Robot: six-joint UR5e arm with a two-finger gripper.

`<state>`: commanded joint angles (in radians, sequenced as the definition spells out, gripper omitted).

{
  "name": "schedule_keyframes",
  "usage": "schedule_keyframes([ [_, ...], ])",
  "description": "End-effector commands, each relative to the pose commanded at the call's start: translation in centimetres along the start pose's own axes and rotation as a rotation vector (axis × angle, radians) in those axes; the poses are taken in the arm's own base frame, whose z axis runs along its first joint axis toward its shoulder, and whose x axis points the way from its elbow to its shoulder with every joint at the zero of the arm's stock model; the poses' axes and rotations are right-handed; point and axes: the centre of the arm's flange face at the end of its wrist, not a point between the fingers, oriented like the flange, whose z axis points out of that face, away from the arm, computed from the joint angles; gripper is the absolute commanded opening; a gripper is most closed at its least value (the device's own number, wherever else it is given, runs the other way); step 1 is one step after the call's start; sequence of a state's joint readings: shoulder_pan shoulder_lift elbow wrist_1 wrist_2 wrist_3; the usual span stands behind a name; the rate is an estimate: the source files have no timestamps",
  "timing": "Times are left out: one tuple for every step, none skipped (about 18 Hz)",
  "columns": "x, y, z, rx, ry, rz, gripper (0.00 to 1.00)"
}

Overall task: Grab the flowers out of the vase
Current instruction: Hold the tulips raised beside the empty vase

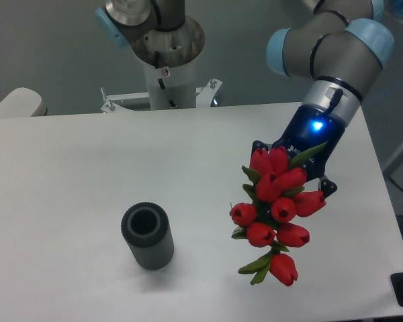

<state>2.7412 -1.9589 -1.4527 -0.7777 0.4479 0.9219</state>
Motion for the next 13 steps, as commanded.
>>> schedule_keyframes([
  [-0.1, 0.1, -0.1, 0.0, -0.003, 0.01, 0.45],
  [-0.2, 0.3, -0.3, 0.0, -0.005, 0.022, 0.45],
  [-0.5, 0.4, -0.5, -0.001, -0.008, 0.03, 0.45],
  [-0.8, 0.5, -0.9, 0.0, -0.016, 0.032, 0.45],
  [-1.2, 0.8, -1.3, 0.0, -0.024, 0.036, 0.45],
  [-1.5, 1.0, -1.5, 0.0, -0.028, 0.047, 0.45],
  [-1.6, 1.0, -1.7, -0.001, -0.031, 0.056, 0.45],
  [-1.9, 1.3, -2.1, -0.003, -0.038, 0.063, 0.45],
  [-2.0, 1.6, -2.3, -0.006, -0.042, 0.068, 0.45],
  [-2.1, 1.4, -2.4, -0.006, -0.046, 0.076, 0.45],
  [-2.1, 1.4, -2.5, -0.006, -0.046, 0.082, 0.45],
  [-2.1, 1.4, -2.4, -0.006, -0.046, 0.084, 0.45],
  [-2.2, 1.4, -2.4, -0.006, -0.046, 0.093, 0.45],
])
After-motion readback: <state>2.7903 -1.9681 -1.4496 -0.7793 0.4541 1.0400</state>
